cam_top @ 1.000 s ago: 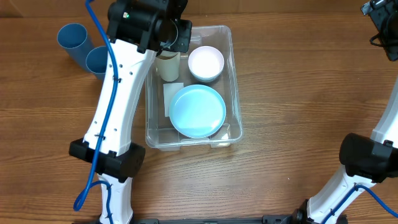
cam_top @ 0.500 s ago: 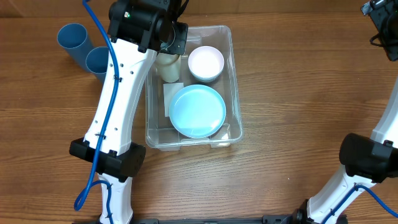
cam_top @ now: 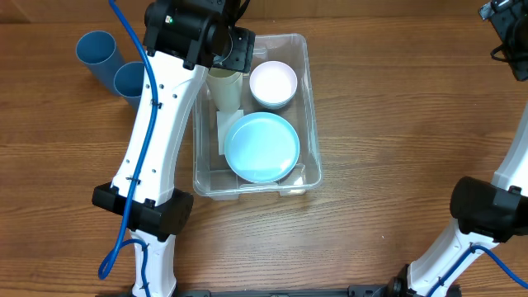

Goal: Pack container
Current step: 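Carry the second beige cup over the container and drop it into the first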

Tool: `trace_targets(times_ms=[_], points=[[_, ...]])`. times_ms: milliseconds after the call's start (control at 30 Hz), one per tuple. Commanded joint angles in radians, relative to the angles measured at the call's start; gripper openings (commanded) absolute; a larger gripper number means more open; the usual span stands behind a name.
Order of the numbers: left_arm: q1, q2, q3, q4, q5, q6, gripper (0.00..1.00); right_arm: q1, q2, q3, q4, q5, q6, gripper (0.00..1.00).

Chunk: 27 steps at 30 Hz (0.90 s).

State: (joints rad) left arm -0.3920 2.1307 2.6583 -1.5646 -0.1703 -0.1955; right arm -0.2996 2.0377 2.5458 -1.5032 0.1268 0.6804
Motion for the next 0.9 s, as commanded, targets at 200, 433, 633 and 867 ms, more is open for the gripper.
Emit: trace_targets(times_ms=[200, 433, 633, 867], points=[[0.113, -0.062, 0.023, -0.058, 0.076, -0.12, 0.77, 0.001, -0.008, 0.006, 0.005, 0.003, 0.005, 1.0], [0.069, -0.063, 0.022, -0.11, 0.268, 0.104, 0.68, 0.001, -0.008, 0.006, 0.005, 0.003, 0.005, 1.0], [-0.045, -0.063, -0.02, -0.125, 0.259, 0.185, 0.14, 0.001, -0.008, 0.006, 0.005, 0.003, 0.005, 1.0], [-0.066, -0.06, -0.274, -0.114, 0.212, 0.184, 0.04, 0.001, -0.008, 0.006, 0.005, 0.003, 0.005, 1.0]])
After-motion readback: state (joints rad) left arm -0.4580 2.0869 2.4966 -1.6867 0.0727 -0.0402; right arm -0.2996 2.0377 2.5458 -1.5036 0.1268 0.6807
